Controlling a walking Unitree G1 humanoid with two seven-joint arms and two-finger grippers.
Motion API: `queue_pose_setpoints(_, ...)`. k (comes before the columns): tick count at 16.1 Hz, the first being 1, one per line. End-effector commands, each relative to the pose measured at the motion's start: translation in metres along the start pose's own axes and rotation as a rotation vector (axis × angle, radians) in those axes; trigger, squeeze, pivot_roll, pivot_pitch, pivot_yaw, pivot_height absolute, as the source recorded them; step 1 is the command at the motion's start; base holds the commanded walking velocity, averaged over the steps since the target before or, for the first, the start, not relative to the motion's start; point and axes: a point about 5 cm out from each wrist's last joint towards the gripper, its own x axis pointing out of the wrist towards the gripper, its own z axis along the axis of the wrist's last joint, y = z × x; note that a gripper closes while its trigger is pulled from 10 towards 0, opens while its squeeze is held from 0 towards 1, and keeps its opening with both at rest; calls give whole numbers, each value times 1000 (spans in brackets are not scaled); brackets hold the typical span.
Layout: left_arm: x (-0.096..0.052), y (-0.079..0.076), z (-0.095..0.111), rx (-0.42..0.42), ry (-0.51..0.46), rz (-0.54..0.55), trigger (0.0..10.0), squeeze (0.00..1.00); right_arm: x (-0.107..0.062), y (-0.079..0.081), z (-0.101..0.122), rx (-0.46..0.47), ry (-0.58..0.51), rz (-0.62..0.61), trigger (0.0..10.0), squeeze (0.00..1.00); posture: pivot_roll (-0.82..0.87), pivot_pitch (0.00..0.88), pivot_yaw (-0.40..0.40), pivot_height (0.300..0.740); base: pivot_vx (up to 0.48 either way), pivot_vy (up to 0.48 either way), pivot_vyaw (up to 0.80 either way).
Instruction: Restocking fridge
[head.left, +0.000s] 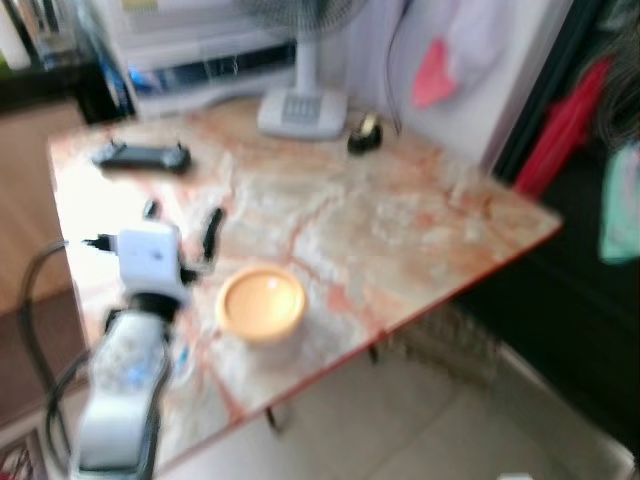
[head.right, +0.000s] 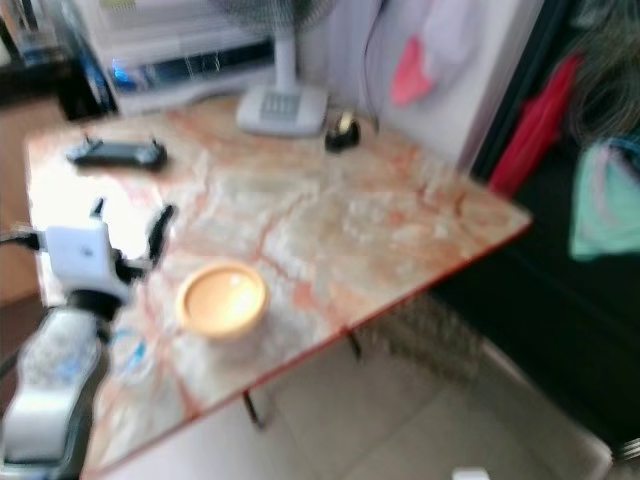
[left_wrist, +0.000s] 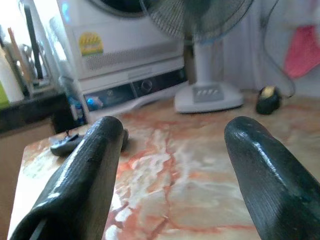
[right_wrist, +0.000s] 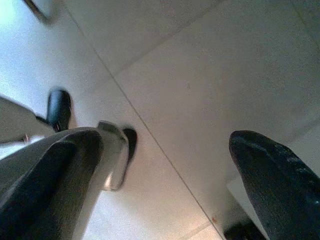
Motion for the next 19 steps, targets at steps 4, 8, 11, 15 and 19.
queue_pose_setpoints(4, 5, -4, 25, 27, -87, -7, 10000, 0, -4, -5, -8, -9, 17, -14, 10000, 0, 148, 54, -40, 740, 0, 0, 0)
queue_pose_setpoints(8, 5, -5, 24, 28, -81, -9, 10000, 0, -3, -4, -8, -6, 11, -13, 10000, 0, 148, 41, -33, 740, 0, 0, 706)
queue_pose_setpoints(11, 6, -9, 27, 22, -82, -22, 10000, 0, -3, -4, -10, -1, 14, -9, 10000, 0, 155, 31, -29, 740, 0, 0, 800)
queue_pose_setpoints(15, 8, -12, 32, 11, -85, -58, 10000, 0, -3, -3, -11, 1, 18, -9, 10000, 0, 157, 37, -28, 740, 0, 0, 800)
queue_pose_setpoints(19, 7, -22, 29, -24, -47, -135, 10000, 0, -3, -3, -13, 26, 23, -17, 10000, 0, 160, 47, -27, 740, 0, 0, 341)
